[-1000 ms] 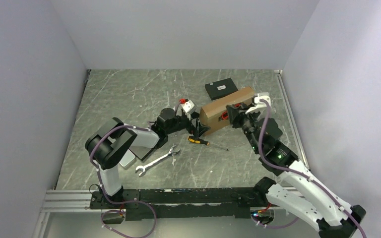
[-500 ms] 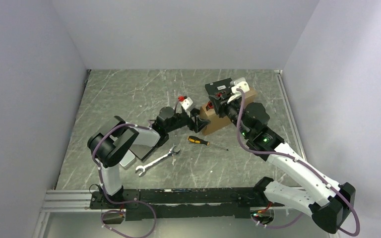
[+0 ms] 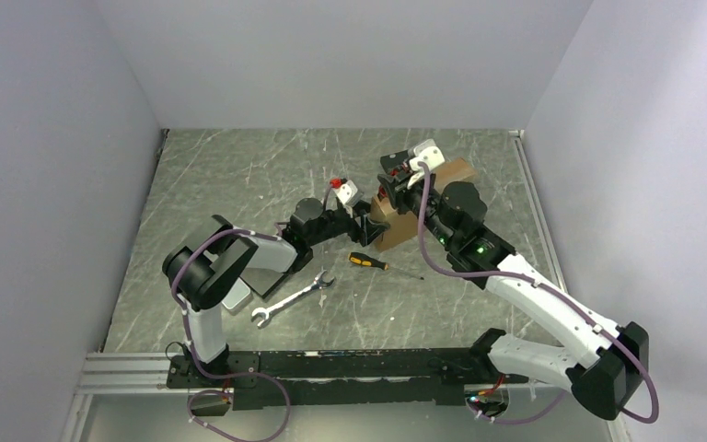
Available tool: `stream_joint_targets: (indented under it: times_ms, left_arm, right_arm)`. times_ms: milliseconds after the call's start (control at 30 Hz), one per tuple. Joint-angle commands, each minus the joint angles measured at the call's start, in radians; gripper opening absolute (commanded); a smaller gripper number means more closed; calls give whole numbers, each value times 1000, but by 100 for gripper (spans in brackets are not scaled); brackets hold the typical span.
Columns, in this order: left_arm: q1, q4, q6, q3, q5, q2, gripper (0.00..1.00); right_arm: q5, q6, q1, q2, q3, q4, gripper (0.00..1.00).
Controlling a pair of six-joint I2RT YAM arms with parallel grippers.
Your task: Unpack the express box
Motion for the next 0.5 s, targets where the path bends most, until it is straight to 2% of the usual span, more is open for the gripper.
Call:
stream_joint_targets:
  times_ms: [0, 467]
  left_arm:
    - [-10, 41, 21, 21, -2, -3, 57]
    - [-22, 20, 34, 19, -27, -14, 53]
  right_arm:
    - [-22, -10, 3, 5, 35, 100, 0]
    - [-6, -6, 3, 45, 16, 116, 0]
